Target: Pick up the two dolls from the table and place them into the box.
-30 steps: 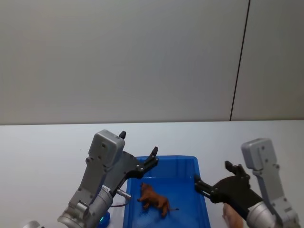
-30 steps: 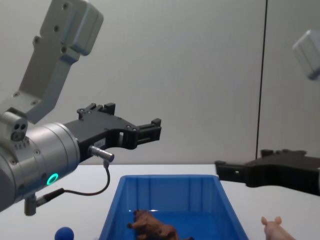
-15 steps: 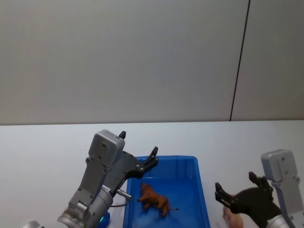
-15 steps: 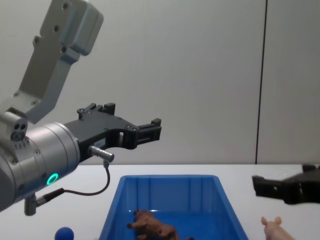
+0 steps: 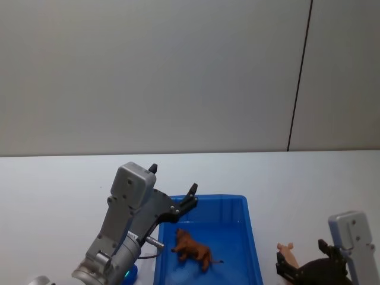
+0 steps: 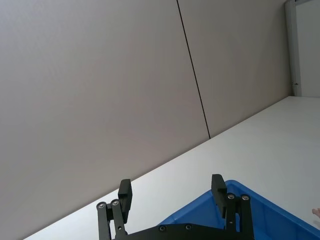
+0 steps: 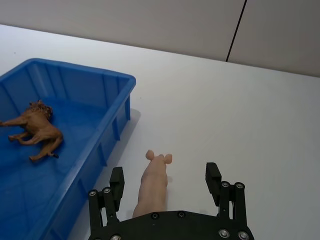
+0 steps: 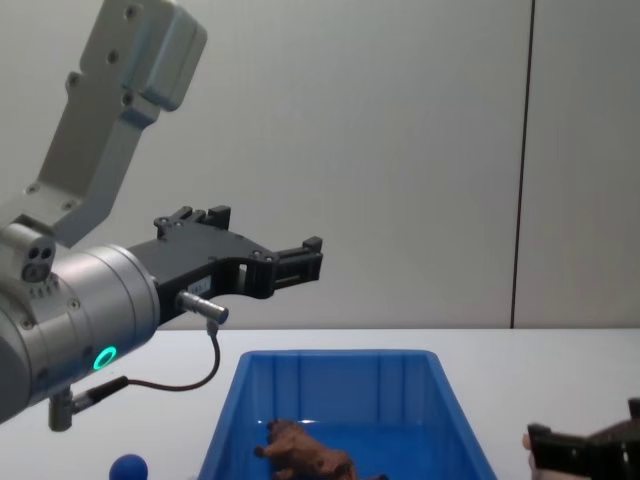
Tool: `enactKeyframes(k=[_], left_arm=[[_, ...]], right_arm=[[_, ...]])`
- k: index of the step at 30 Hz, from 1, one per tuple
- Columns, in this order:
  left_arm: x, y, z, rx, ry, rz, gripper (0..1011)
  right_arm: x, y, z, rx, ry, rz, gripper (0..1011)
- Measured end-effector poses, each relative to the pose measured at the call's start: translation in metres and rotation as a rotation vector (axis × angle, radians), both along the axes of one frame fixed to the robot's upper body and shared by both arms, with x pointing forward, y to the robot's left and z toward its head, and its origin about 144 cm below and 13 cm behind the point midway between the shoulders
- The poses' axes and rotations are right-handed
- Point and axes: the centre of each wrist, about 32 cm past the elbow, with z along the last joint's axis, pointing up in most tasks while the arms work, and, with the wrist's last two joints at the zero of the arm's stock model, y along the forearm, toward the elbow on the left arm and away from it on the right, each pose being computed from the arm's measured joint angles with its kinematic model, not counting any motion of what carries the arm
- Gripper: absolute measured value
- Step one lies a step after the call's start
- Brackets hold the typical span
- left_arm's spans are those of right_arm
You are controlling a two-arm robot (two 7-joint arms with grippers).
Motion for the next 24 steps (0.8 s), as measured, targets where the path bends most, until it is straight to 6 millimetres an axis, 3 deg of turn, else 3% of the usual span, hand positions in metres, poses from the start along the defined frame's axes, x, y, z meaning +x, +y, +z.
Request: enactKeyframes(k=[8, 18, 24], left_arm=[[0.000, 0.000, 0.000, 0.000, 0.000, 0.000, 1002], [0.000, 0.000, 0.000, 0.000, 0.000, 0.000, 1002], [0.000, 0.000, 0.000, 0.000, 0.000, 0.000, 1002]], right_arm=[[0.002, 0.002, -0.015, -0.002, 0.022, 0.006, 977], [0.008, 0.005, -0.031, 0.012, 0.039, 0.014, 728], [0.010, 0.006, -0.037, 0.020, 0.049, 0.010, 518]])
